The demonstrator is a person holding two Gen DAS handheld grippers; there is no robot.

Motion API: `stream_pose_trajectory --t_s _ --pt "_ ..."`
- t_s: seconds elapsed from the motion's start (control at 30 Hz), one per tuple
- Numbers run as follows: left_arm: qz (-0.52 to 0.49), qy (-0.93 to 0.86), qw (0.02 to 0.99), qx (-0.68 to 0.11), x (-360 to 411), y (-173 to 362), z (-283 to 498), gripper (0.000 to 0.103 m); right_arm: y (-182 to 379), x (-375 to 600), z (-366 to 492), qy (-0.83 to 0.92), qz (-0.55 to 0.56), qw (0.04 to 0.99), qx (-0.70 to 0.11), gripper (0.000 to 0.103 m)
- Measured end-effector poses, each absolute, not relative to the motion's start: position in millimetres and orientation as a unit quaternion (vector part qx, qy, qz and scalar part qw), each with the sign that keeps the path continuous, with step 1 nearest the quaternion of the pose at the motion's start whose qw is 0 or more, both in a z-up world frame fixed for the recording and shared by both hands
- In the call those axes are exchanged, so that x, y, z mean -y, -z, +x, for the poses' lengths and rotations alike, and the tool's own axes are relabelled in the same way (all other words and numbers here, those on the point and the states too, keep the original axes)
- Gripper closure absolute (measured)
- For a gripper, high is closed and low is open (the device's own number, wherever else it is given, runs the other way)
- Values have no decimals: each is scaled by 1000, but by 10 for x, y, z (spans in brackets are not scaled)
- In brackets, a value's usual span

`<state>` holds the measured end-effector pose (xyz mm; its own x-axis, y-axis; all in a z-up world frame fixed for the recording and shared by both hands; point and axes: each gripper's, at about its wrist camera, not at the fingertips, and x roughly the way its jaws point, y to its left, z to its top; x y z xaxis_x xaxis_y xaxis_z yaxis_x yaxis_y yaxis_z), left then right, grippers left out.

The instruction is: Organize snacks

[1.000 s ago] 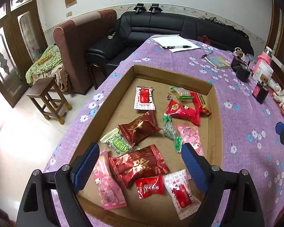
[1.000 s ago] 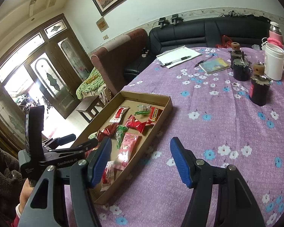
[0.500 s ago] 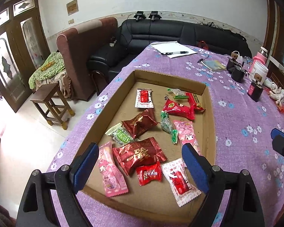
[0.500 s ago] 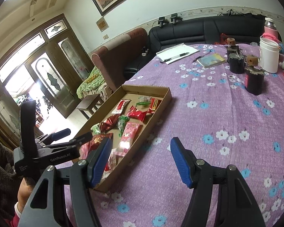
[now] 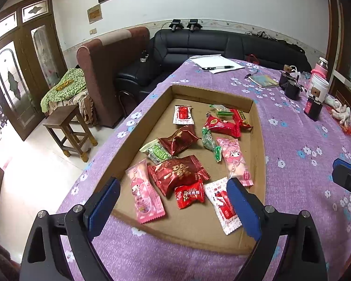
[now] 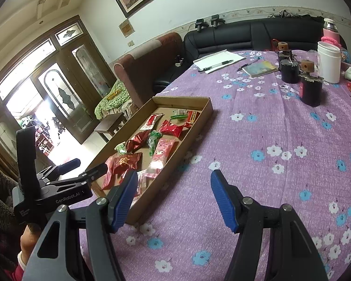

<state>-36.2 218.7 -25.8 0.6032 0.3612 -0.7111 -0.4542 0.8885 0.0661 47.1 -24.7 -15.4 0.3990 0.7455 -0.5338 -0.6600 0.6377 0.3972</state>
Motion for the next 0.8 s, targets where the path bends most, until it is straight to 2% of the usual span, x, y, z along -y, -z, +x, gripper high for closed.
stream_pose_trajectory --t_s 0.8 --pt "-66 -229 901 -363 -2003 225 -706 8 175 346 172 -432 49 834 -339 38"
